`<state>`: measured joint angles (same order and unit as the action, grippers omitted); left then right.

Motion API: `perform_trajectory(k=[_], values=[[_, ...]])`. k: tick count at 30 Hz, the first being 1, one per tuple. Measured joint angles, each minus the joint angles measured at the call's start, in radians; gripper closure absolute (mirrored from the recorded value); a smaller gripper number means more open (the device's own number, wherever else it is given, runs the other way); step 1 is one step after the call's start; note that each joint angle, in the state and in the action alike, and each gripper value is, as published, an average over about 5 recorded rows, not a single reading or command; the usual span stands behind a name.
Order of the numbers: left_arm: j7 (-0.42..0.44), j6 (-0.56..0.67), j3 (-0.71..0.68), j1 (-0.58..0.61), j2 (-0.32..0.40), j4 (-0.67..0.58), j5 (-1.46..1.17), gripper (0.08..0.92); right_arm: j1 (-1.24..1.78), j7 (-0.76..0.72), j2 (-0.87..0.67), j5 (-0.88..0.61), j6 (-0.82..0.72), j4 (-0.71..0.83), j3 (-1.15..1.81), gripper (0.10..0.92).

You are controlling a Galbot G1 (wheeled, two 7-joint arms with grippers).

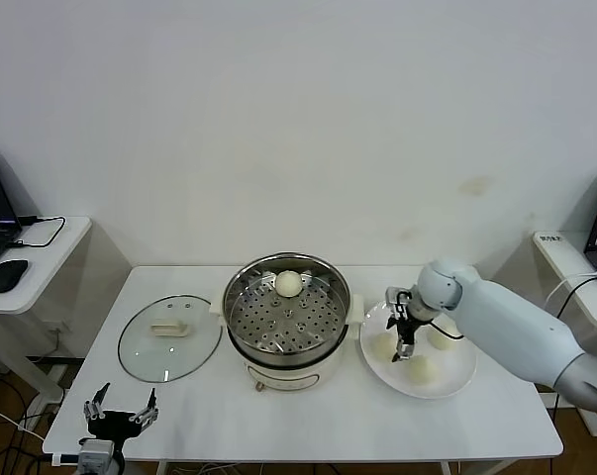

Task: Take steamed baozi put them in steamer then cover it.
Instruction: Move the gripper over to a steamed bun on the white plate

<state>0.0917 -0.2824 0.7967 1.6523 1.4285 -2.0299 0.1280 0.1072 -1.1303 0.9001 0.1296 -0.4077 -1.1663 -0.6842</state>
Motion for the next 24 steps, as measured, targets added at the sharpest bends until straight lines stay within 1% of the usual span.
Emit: perform_trajectory(k=[13,15,18,20,24], values=[[-0.001,0.0,-0.003,-0.002,0.002,0.007,0.001,0.177,0.009,0.005,0.017,0.001,0.002,0.027,0.006,0.203],[-0.001,0.0,-0.004,-0.003,0.002,0.009,0.001,0.177,0.01,0.005,0.019,0.0,0.002,0.029,0.007,0.232],[-0.001,0.001,-0.005,-0.004,0.002,0.011,0.001,0.177,0.01,0.006,0.02,-0.002,0.002,0.03,0.008,0.308],[-0.001,0.001,-0.005,-0.005,0.003,0.011,0.001,0.177,0.009,0.006,0.019,-0.004,0.002,0.029,0.008,0.337],[-0.002,0.001,-0.006,-0.005,0.003,0.011,0.001,0.177,0.005,0.004,0.014,-0.008,0.002,0.027,0.01,0.355]])
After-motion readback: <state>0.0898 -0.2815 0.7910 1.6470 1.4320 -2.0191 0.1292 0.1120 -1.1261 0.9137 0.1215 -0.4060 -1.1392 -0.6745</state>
